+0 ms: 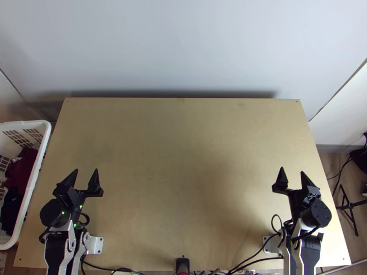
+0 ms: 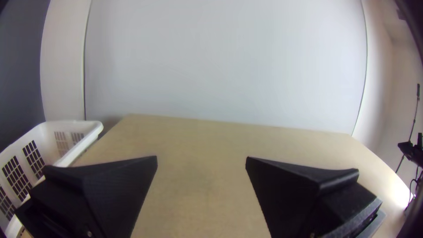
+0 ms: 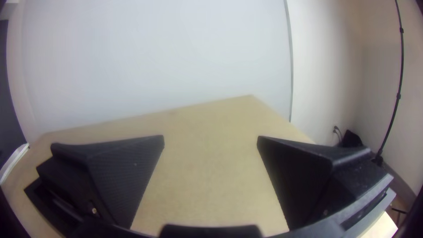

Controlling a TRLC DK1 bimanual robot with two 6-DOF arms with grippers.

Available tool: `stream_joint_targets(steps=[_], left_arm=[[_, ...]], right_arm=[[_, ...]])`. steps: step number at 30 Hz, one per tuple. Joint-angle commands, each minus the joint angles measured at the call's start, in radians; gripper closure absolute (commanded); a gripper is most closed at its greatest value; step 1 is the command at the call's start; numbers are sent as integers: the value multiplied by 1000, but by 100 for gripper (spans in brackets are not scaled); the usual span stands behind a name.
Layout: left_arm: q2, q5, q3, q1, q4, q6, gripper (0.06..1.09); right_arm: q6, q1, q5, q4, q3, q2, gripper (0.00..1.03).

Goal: Fold the t-shirt

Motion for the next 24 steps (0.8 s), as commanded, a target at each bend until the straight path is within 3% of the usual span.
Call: stream_joint_targets(steps=[1, 4, 19, 24], left_arm=[[2, -2, -1, -16, -4, -39, 11], [2, -2, -1, -70, -4, -92, 11], [1, -27, 1, -81, -2, -76, 11], [4, -31, -1, -78, -5, 43, 11]], right_arm=[[1, 0, 0, 0, 0, 0, 5], [1, 0, 0, 0, 0, 0, 5], [-42, -40, 6, 2, 2, -1, 5], [-42, -40, 8, -1, 0, 0, 5]])
